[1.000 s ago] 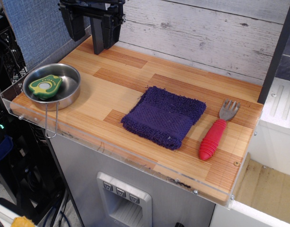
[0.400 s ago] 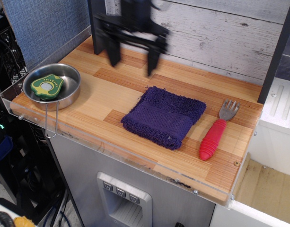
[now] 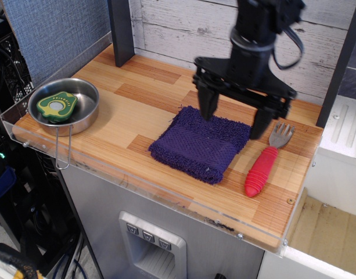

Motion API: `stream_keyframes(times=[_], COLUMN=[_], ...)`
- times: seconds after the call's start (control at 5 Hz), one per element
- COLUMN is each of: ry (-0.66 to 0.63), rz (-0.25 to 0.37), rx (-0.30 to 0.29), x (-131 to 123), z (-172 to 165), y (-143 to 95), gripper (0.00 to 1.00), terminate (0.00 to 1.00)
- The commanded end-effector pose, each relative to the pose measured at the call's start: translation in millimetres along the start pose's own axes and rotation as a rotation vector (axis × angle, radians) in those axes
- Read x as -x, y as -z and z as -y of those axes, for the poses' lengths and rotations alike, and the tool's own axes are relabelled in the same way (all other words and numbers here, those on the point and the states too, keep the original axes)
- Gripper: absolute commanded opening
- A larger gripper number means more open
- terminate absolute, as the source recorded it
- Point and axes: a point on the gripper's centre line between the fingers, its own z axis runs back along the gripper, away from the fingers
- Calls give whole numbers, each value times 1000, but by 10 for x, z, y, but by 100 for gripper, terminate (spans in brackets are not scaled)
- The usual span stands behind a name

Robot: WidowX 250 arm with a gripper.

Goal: Grab the fork and put it between the towel and pot.

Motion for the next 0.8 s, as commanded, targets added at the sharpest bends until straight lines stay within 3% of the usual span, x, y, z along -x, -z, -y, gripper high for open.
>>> stream_keyframes(times=[0.0,0.2,0.6], ry=[-5,9,29], rz=[8,-47,-122], rx=[60,90,91], x=[-83,-78,-24], z=[345,393,473], y=[100,304,599], gripper=[100,100,100], terminate=[0,0,0])
